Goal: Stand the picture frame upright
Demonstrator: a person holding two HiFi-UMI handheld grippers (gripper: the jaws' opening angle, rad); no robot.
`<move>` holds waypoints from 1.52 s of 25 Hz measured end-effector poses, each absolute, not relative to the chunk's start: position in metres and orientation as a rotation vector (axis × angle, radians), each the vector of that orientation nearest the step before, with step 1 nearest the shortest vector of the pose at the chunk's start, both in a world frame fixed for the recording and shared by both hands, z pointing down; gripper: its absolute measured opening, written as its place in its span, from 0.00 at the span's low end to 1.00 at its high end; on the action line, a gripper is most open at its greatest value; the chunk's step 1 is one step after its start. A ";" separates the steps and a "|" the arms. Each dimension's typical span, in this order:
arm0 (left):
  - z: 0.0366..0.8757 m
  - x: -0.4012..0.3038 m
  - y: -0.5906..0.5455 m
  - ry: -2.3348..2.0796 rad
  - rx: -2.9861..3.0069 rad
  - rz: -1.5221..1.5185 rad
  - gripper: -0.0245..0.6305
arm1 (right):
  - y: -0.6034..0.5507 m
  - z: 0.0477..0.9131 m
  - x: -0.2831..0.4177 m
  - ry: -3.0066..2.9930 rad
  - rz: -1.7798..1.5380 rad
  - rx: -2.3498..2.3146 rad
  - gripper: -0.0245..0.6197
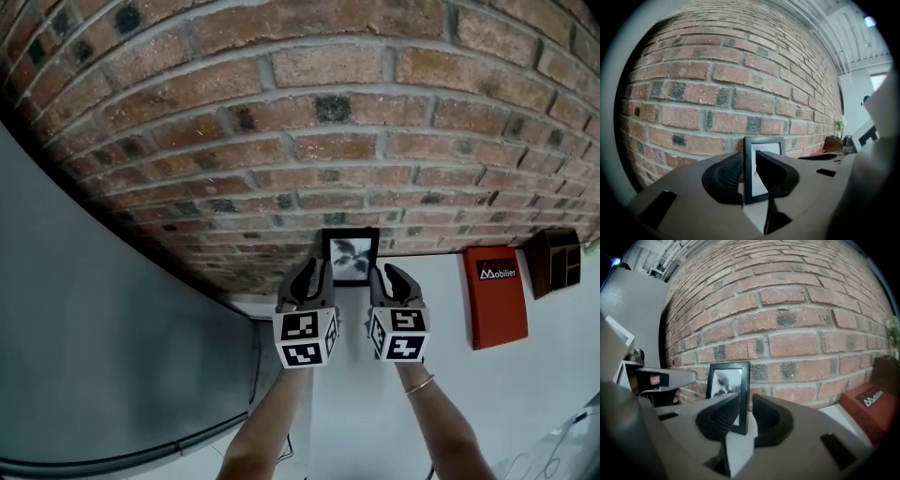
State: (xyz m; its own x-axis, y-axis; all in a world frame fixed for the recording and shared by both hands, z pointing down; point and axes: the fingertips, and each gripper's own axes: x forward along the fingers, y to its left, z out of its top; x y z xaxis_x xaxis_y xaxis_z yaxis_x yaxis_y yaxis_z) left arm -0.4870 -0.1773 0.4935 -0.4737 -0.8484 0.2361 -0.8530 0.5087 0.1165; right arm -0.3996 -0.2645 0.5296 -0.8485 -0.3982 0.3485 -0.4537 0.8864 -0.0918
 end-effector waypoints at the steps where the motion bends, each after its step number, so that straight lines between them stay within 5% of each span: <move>1: 0.492 -0.483 -0.175 -2.484 1.441 0.026 0.16 | -0.262 0.526 -0.396 -2.736 0.246 0.629 0.16; 13: 0.470 -0.435 -0.129 -2.429 1.474 0.006 0.05 | -0.207 0.485 -0.350 -2.771 0.255 0.441 0.16; 38: 0.426 -0.326 -0.044 -2.398 1.524 -0.032 0.03 | -0.132 0.424 -0.222 -2.799 0.361 0.346 0.06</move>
